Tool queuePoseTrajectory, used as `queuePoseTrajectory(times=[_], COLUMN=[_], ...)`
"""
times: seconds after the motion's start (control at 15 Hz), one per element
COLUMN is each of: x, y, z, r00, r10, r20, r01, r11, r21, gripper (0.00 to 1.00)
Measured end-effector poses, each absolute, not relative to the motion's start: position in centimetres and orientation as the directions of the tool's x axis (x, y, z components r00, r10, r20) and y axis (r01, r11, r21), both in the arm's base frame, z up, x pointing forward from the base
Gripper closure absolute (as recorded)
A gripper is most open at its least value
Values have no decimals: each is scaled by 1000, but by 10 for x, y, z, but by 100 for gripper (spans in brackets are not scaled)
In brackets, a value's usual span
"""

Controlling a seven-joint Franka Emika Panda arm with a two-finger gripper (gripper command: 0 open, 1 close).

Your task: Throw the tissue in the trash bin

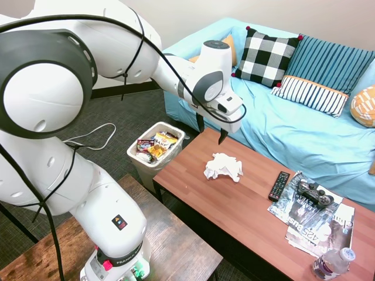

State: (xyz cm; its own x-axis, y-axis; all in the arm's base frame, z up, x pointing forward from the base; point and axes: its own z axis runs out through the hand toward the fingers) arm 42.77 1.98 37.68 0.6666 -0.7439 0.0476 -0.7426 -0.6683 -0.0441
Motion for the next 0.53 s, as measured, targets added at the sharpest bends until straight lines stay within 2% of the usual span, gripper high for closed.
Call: queuePoseTrajectory(times=[0.27,0.53], x=[438,482], y=[21,13], z=[365,298], r00=[658,630], r10=[-752,-776], r20=[38,22], r01=[-749,-774], r11=[-659,-630], r21=[-59,-64], gripper=[0,0])
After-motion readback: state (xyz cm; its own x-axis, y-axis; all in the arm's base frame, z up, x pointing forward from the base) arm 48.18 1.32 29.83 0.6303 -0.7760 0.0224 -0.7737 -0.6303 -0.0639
